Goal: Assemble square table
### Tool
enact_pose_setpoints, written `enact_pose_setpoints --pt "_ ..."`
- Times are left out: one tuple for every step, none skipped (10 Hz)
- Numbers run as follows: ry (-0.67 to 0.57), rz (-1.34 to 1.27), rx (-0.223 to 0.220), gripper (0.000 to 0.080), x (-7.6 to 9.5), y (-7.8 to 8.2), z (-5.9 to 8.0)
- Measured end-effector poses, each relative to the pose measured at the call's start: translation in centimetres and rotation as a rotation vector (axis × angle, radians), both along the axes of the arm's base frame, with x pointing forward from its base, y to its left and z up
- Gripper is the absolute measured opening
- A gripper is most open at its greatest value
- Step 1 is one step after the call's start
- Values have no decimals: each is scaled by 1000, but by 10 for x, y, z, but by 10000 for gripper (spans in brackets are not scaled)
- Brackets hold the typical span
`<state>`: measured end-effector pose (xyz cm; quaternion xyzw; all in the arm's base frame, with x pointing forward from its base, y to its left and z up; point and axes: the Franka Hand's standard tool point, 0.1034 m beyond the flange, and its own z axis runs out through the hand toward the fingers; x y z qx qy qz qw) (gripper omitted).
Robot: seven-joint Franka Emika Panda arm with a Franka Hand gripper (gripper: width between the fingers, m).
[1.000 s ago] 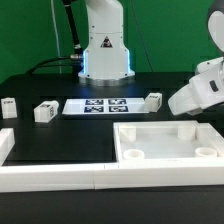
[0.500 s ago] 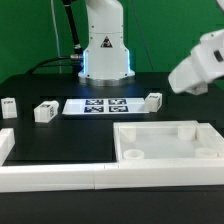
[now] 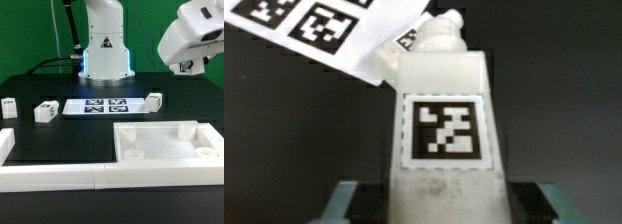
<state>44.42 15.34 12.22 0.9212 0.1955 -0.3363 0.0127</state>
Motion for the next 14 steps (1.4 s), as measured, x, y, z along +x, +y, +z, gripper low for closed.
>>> enact_pose_setpoints --pt "-80 7 37 291 11 -2 -1" --pt "-123 15 80 291 31 -12 5" --pt "-167 -2 101 291 62 -15 34" --pt "-242 -6 143 291 91 -22 60" --pt "-314 4 168 291 105 -34 78" --pt "-390 -2 177 291 105 -37 87" --pt "-461 -11 196 291 105 -36 82" --pt "-498 -15 203 291 106 -38 80" --pt "-584 -23 226 291 113 -38 82" --pt "-658 -27 244 291 116 -40 80" --pt "-727 -22 271 291 132 -41 70" --pt "-749 -28 294 291 157 -41 68" --pt "-839 -26 313 291 188 -39 77" --pt "-948 -39 332 291 207 -37 83"
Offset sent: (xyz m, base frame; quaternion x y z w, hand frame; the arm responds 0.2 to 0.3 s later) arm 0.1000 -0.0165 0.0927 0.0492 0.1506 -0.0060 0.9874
